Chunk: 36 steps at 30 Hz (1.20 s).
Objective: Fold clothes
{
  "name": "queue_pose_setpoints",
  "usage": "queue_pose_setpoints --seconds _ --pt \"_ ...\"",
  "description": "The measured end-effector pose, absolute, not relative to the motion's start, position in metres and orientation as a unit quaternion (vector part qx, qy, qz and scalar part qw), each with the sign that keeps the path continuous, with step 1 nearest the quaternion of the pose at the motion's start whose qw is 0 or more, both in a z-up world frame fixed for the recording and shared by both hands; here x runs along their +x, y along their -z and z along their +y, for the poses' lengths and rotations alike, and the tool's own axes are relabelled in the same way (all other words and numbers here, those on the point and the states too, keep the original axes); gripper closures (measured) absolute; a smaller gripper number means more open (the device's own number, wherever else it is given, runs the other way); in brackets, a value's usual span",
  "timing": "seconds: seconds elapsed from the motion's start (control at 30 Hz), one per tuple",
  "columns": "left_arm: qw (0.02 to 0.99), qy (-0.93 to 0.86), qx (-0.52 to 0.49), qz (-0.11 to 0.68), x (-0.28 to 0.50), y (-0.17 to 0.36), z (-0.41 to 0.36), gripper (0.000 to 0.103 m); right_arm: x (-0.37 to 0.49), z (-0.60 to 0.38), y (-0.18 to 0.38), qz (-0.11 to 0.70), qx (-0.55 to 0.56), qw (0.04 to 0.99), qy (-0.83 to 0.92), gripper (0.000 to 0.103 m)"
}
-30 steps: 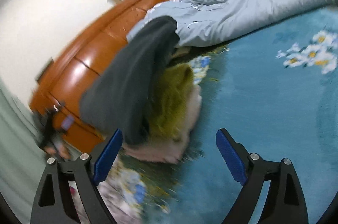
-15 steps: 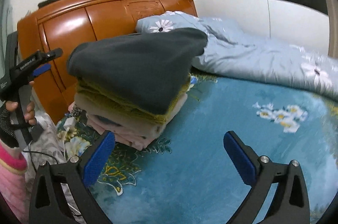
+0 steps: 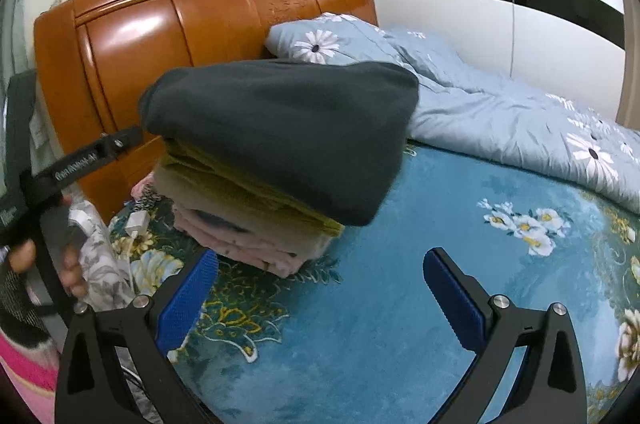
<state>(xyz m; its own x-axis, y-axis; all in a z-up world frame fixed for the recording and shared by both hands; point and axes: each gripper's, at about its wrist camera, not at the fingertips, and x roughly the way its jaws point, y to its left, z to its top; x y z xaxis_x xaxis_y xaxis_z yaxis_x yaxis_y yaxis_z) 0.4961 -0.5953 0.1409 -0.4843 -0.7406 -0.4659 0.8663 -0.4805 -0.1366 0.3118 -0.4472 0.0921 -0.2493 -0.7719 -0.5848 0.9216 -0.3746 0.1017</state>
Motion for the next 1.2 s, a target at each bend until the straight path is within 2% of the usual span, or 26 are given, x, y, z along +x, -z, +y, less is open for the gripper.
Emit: queue_pose_setpoints --seconds 0.23,1.2 --pt "0.517 0.823 0.211 0.104 0.472 -0.141 -0.568 0.0 0.32 -0.445 -0.104 0.126 0.272 0.539 0.787 0.0" --pt "0.488 0.832 0.227 0.134 0.482 -0.137 -0.558 0.0 0.338 -0.439 -0.114 0.129 0.273 0.53 0.792 0.0"
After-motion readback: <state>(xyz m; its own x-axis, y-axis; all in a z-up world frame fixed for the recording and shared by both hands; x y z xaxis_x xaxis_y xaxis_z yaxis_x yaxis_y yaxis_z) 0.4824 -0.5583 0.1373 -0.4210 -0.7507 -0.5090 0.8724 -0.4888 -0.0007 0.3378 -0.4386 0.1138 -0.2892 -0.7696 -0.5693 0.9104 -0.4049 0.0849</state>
